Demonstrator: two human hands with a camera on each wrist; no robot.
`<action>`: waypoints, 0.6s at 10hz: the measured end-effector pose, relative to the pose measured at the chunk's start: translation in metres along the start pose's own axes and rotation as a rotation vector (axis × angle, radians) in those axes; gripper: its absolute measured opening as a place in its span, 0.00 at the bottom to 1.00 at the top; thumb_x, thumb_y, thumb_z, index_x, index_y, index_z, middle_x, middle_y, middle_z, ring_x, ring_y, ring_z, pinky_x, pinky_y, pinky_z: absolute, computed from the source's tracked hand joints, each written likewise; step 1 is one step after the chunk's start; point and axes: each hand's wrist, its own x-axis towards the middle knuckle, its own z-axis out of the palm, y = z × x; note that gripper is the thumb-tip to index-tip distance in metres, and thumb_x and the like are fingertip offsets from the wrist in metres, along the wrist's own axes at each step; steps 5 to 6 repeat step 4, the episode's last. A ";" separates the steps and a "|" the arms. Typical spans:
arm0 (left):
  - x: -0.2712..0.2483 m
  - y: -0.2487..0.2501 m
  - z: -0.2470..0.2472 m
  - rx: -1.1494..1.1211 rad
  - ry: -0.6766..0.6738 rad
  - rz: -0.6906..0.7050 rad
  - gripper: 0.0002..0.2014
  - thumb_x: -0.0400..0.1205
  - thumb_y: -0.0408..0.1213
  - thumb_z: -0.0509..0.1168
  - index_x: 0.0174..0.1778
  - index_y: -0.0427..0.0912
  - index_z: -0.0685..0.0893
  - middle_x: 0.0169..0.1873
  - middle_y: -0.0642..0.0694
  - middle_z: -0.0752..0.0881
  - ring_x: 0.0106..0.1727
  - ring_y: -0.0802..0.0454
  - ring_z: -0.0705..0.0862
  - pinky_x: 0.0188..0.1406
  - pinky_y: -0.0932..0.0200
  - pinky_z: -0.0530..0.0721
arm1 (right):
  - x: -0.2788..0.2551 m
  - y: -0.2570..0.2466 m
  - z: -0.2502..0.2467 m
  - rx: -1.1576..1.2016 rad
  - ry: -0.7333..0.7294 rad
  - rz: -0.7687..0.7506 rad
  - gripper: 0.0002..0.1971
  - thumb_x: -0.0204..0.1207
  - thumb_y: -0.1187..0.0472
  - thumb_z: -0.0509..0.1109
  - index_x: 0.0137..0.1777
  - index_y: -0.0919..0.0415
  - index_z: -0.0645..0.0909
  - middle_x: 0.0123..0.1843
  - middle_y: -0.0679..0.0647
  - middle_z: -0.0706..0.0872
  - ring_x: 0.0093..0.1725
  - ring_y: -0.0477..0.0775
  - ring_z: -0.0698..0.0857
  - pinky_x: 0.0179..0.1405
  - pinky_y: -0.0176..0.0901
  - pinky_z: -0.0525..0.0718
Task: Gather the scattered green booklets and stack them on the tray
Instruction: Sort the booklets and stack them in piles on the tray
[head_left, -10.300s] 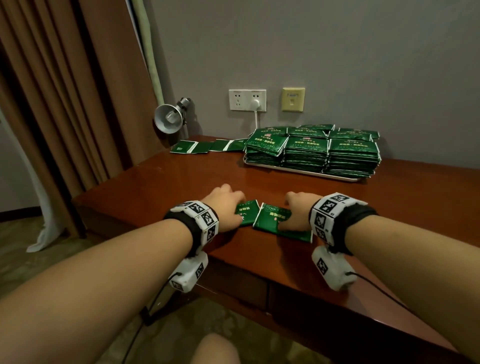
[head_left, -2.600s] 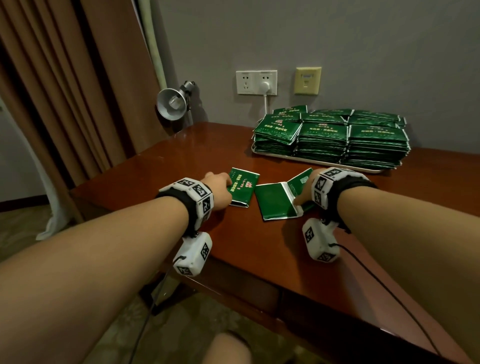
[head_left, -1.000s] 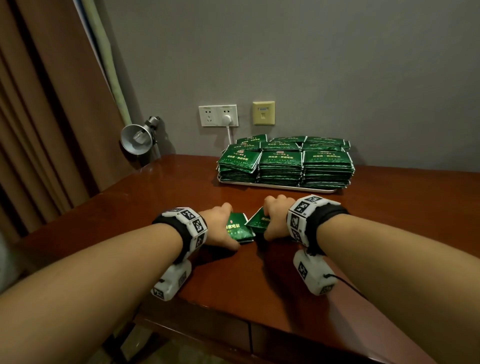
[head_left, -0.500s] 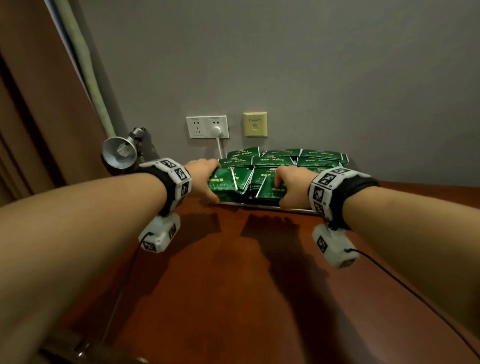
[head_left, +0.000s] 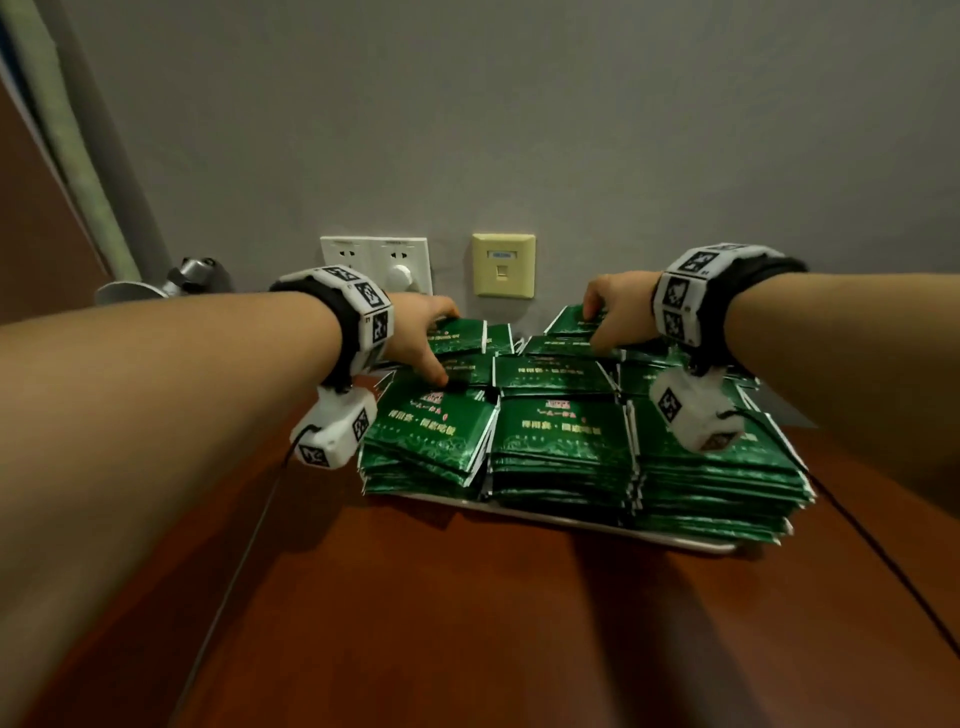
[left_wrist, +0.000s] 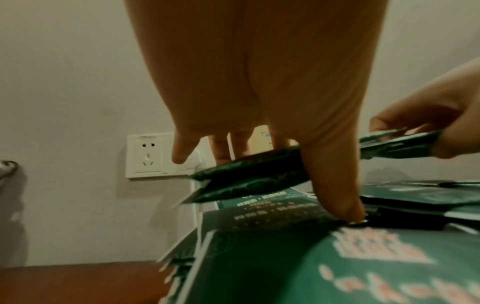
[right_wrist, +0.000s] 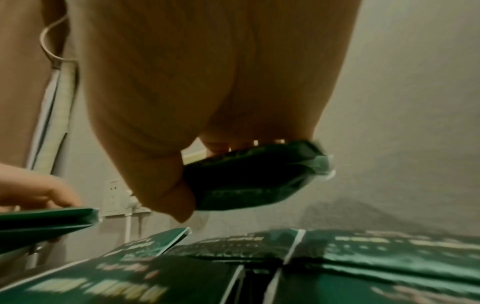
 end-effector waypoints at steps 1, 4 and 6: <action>0.024 0.001 0.006 0.019 -0.066 0.015 0.40 0.70 0.43 0.80 0.77 0.51 0.68 0.65 0.47 0.82 0.59 0.47 0.81 0.60 0.52 0.79 | 0.039 0.001 0.009 -0.008 -0.037 -0.018 0.21 0.75 0.58 0.73 0.67 0.58 0.77 0.59 0.57 0.81 0.53 0.57 0.79 0.50 0.43 0.75; 0.043 0.011 0.008 0.098 -0.093 0.027 0.43 0.70 0.55 0.76 0.80 0.56 0.65 0.76 0.46 0.72 0.74 0.42 0.73 0.74 0.46 0.69 | 0.078 -0.001 0.026 0.127 -0.121 -0.049 0.13 0.72 0.60 0.75 0.55 0.54 0.79 0.51 0.54 0.84 0.51 0.57 0.82 0.50 0.47 0.82; 0.043 0.011 0.008 0.098 -0.093 0.027 0.43 0.70 0.55 0.76 0.80 0.56 0.65 0.76 0.46 0.72 0.74 0.42 0.73 0.74 0.46 0.69 | 0.078 -0.001 0.026 0.127 -0.121 -0.049 0.13 0.72 0.60 0.75 0.55 0.54 0.79 0.51 0.54 0.84 0.51 0.57 0.82 0.50 0.47 0.82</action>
